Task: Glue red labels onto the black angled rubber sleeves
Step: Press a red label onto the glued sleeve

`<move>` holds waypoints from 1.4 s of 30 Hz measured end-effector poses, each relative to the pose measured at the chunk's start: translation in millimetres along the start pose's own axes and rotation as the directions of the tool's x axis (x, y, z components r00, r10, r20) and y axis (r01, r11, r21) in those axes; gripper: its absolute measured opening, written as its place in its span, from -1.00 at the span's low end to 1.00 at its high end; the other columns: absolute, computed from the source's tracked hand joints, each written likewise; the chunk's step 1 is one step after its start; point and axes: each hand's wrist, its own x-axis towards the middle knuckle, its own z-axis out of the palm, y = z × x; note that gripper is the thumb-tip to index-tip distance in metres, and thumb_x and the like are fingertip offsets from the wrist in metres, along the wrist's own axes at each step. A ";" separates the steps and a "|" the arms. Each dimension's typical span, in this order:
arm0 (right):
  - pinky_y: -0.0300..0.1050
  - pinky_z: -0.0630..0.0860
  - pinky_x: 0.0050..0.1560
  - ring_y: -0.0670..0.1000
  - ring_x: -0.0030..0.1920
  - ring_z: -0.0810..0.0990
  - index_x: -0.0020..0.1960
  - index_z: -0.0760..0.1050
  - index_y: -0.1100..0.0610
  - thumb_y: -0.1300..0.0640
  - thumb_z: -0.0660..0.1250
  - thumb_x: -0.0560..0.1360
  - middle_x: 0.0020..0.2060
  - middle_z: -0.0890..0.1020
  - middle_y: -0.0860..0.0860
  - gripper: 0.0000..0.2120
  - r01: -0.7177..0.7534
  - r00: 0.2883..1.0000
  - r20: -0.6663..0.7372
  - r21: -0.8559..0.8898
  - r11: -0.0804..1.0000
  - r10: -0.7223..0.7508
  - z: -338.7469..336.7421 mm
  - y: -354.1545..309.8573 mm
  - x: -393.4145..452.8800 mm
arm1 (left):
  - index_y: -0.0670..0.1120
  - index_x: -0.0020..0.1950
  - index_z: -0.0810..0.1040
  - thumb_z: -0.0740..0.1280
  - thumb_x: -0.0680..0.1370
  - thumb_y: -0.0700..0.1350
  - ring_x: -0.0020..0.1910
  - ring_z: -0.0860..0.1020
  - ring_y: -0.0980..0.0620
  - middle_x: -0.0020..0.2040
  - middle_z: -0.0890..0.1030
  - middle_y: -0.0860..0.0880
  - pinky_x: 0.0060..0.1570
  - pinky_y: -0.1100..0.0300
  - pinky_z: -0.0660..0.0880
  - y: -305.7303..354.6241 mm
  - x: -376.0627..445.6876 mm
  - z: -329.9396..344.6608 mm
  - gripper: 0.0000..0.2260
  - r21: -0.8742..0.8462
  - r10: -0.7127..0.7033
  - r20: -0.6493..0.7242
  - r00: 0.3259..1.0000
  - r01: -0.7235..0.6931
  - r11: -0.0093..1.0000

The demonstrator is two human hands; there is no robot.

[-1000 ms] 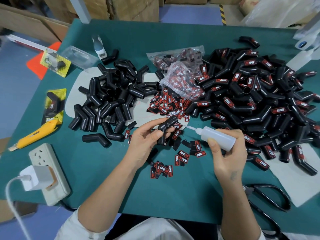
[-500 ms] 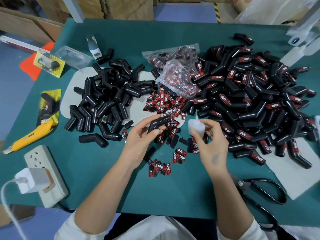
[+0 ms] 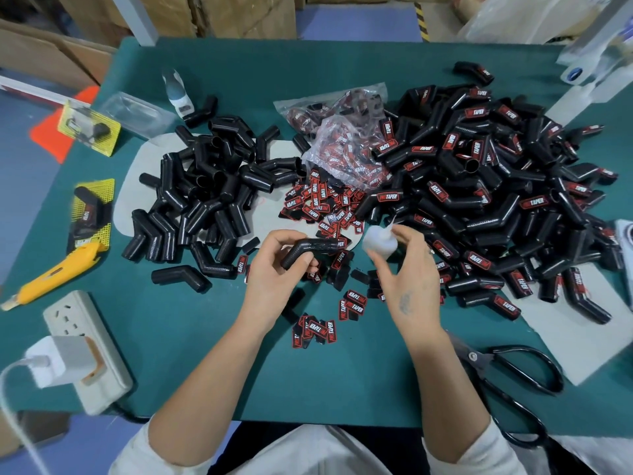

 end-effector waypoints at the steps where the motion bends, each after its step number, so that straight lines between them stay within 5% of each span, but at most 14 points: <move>1: -0.02 0.46 0.25 0.03 0.25 0.54 0.39 0.42 0.04 0.02 0.49 0.57 0.26 0.59 -0.05 -0.54 -0.015 1.000 -0.006 0.019 1.000 0.015 -2.9 -0.1 -3.2 | 0.01 0.16 0.60 0.39 0.61 -0.36 -0.07 0.71 -0.03 -0.02 0.70 -0.01 0.07 0.16 0.63 1.5 -0.5 -0.6 -0.72 -0.001 0.002 -0.003 1.000 -0.002 1.000; 6: -0.26 0.43 0.20 -0.03 0.09 0.57 0.22 0.47 -0.06 0.04 0.37 0.62 0.11 0.50 -0.22 -0.80 0.109 0.975 -0.199 0.065 0.992 -0.095 -18.7 -1.4 -23.8 | 0.11 0.18 0.66 0.44 0.59 -0.26 0.08 0.72 -0.10 0.10 0.72 -0.03 0.18 0.15 0.60 6.0 -3.3 -2.9 -0.71 -0.011 0.041 0.015 0.999 -0.041 0.999; 10: -0.17 0.54 -0.04 -0.11 -0.05 0.58 0.11 0.64 0.02 0.23 0.45 0.59 0.02 0.58 -0.16 -0.85 0.200 0.980 -0.016 0.011 0.980 -0.200 -14.3 3.7 -44.0 | 0.16 0.21 0.68 0.48 0.56 -0.09 0.21 0.65 -0.03 0.19 0.70 0.01 0.24 0.21 0.54 9.3 -4.0 -3.9 -0.75 0.034 0.078 0.026 0.997 -0.079 0.996; 13: -0.04 0.59 -0.10 0.01 -0.01 0.59 0.11 0.71 0.08 0.13 0.45 0.59 -0.02 0.61 -0.07 -0.87 0.229 0.969 0.132 -0.169 0.959 -0.208 -7.8 6.5 -53.3 | 0.13 0.25 0.68 0.46 0.59 -0.11 0.24 0.63 -0.09 0.22 0.68 -0.01 0.29 0.03 0.56 8.4 -2.1 -5.7 -0.74 0.020 0.074 0.036 0.997 -0.075 0.997; 17: -0.12 0.47 -0.10 0.05 -0.04 0.58 0.07 0.71 0.08 0.13 0.51 0.56 -0.05 0.60 -0.04 -0.90 0.233 0.965 0.179 -0.250 0.940 -0.191 -7.2 5.9 -51.1 | 0.07 0.29 0.63 0.38 0.62 -0.30 0.17 0.63 -0.03 0.13 0.62 -0.02 0.20 -0.02 0.64 7.5 -3.8 -1.4 -0.66 -0.115 0.070 0.073 0.995 -0.062 0.991; 20: -0.14 0.44 -0.07 0.03 -0.01 0.56 0.04 0.70 0.05 0.14 0.51 0.56 -0.05 0.60 -0.07 -0.94 0.215 0.965 0.200 -0.253 0.943 -0.166 -7.0 3.5 -50.4 | 0.05 0.25 0.60 0.42 0.59 -0.24 0.12 0.61 -0.02 0.08 0.59 -0.01 0.16 0.04 0.65 10.2 -4.9 -0.7 -0.71 -0.130 0.069 0.088 0.994 -0.058 0.990; 30: -0.12 0.46 -0.04 -0.07 -0.06 0.54 0.05 0.64 -0.02 0.18 0.49 0.56 -0.11 0.58 -0.22 -0.87 0.156 0.967 0.228 -0.168 0.973 -0.115 -7.8 -1.3 -47.4 | -0.14 0.22 0.47 0.37 0.58 -0.33 -0.09 0.66 -0.05 -0.01 0.62 -0.03 -0.02 0.10 0.66 9.7 -4.6 -1.2 -0.75 -0.138 0.065 0.098 0.993 -0.051 0.989; 38: -0.14 0.45 -0.04 -0.07 -0.01 0.55 0.01 0.62 -0.03 0.15 0.46 0.59 -0.04 0.55 -0.20 -0.91 0.158 0.956 0.268 -0.138 0.978 -0.117 -10.2 -0.3 -47.4 | -0.02 0.30 0.51 0.39 0.61 -0.19 -0.06 0.65 -0.13 0.07 0.62 -0.15 -0.04 0.05 0.63 6.8 -4.0 -0.7 -0.72 -0.159 0.079 0.144 0.986 -0.055 0.986; 42: -0.35 0.43 -0.08 -0.12 -0.03 0.59 -0.01 0.58 -0.15 0.18 0.44 0.61 -0.03 0.60 -0.21 -0.79 -0.031 0.969 0.248 0.118 0.993 0.001 -13.8 -1.8 -47.5 | 0.00 0.36 0.49 0.37 0.64 -0.18 -0.13 0.62 -0.07 0.05 0.61 -0.12 -0.04 0.09 0.59 2.5 -5.0 -3.3 -0.71 -0.115 0.101 0.160 0.982 -0.083 0.990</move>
